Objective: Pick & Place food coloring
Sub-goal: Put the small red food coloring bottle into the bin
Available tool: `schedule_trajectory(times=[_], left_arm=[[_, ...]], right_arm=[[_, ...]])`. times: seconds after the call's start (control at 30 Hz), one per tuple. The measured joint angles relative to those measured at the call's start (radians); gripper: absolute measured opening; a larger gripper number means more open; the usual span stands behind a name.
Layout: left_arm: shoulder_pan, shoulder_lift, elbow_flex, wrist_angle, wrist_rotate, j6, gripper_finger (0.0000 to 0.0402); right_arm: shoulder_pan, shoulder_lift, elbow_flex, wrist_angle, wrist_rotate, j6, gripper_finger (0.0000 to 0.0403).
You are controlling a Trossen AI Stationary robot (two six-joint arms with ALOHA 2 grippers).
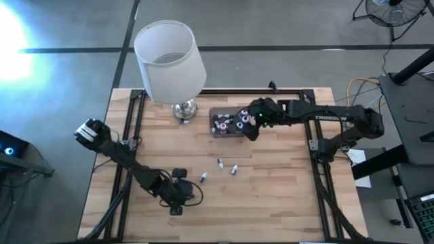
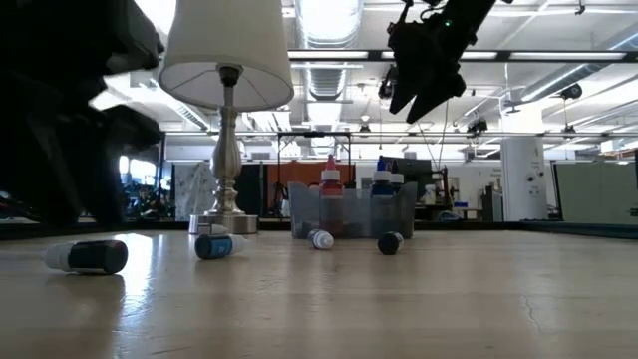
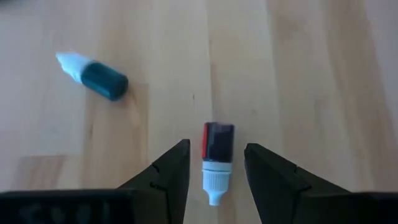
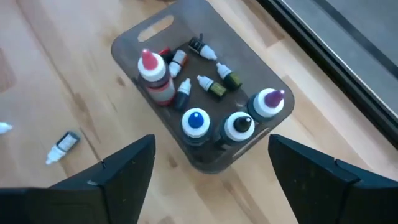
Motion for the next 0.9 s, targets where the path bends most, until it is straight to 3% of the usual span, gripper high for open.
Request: schedule_trajectory(times=[0.33,0.53,0.7,0.9], left_arm=[[0.024,0.089,-0.001,0.023,0.046,-0.029,0.0127],[0.087,0.080,-0.001,0.016,0.056,0.020,0.0070],[0.199,-0.008,0.023,-0.098,0.022,0.128,0.0032],[0.412,-0.143,0.173,-0.196,-0.042,0.373,0.0048]], right_arm=[[0.004,-0.010,-0.041,0.003,0.016,0.009,0.0311],[0.032,-0.087,-0.048,-0.003,0.094,0.020,0.0301],[0.037,-0.207,-0.075,-0.029,0.167,0.072,0.0288],[0.059,-0.341,-0.140,-0.044,0.222,0.171,0.0281]])
